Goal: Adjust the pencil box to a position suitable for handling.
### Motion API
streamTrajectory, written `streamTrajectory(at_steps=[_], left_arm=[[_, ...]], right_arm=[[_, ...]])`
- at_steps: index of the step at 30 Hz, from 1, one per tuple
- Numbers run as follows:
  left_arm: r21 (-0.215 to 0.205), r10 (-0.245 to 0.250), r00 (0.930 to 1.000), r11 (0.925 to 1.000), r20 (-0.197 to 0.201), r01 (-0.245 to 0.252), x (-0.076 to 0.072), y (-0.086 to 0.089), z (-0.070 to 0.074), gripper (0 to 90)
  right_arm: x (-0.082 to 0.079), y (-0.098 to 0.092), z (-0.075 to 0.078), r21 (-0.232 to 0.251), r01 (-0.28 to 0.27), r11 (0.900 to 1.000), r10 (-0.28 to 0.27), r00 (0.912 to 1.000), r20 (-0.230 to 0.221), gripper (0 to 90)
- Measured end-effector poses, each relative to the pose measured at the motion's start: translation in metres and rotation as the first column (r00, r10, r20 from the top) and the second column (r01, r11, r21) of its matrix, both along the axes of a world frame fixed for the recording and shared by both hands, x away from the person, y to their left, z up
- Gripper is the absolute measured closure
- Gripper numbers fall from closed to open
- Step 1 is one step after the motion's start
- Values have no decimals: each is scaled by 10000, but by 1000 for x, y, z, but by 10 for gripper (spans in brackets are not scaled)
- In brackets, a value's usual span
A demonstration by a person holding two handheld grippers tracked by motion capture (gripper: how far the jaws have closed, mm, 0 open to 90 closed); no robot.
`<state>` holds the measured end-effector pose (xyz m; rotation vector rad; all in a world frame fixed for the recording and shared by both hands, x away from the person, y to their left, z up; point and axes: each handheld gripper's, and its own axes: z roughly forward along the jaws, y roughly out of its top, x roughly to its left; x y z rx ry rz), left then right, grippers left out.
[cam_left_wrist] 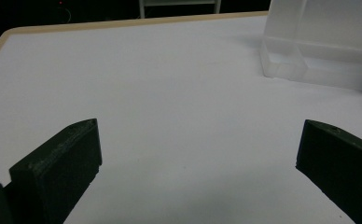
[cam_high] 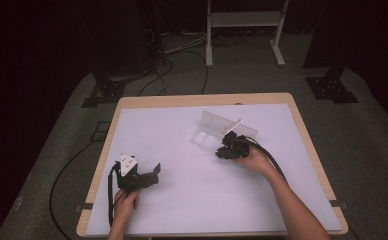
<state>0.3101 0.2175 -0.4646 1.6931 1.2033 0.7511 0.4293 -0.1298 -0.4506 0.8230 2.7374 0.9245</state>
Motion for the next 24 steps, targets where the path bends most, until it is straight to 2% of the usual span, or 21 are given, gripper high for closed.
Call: streamTrajectory(at_steps=[4,8,24], left_arm=[[-4,8,10000,10000,-44,-8,0,0,0,0],[-24,47,10000,10000,-51,-47,1,0,0,0],[-117,105,9999,9999,-132,-107,2,2,0,0]], right_arm=[[1,1,-2,-59,42,10000,-43,10000,-50,808],[1,1,-3,-104,52,9999,-51,9999,106,834],[-8,5,4,-506,-426,9978,479,9931,1073,860]])
